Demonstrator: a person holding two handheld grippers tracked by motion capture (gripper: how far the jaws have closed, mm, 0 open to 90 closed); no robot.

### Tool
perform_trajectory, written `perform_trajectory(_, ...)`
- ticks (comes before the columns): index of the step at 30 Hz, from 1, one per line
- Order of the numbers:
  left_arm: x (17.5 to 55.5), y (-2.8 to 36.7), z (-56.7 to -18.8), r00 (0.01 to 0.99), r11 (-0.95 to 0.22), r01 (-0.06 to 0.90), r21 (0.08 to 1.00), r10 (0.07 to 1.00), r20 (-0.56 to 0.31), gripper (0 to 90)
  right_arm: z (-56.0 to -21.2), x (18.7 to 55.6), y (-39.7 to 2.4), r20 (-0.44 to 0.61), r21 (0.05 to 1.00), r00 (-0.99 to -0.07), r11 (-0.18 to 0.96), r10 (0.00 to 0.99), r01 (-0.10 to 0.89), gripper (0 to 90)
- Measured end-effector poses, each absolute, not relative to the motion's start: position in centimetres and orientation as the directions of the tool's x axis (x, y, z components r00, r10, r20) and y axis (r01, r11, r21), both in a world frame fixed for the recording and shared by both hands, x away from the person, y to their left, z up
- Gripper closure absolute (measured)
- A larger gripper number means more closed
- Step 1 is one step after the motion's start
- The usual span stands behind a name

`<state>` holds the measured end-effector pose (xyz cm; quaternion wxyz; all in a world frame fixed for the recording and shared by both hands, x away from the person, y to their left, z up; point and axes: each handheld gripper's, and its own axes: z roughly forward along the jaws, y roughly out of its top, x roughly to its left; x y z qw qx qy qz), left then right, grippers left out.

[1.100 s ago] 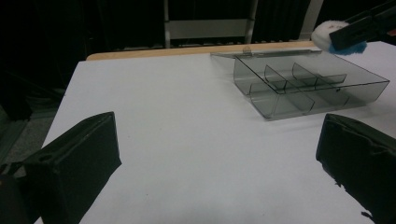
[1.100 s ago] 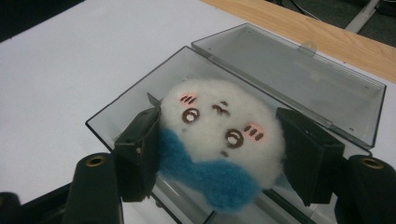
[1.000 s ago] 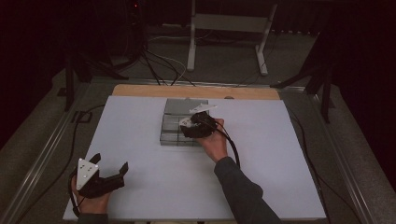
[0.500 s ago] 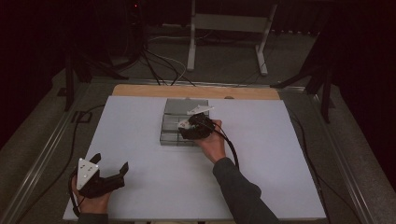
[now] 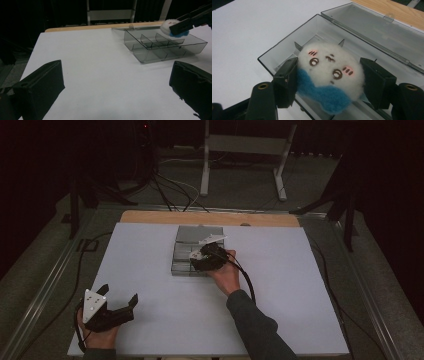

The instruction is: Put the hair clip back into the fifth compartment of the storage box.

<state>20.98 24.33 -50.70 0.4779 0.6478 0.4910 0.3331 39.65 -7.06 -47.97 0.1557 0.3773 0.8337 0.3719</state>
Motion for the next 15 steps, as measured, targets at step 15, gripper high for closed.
perform_trajectory(15,20.95,24.38,-50.73,0.295,-0.061,0.319,0.946,0.955,-0.037,0.5,-48.82,39.77,-6.80,0.020,0.721,-0.667,0.452,0.745,0.526,33.6)
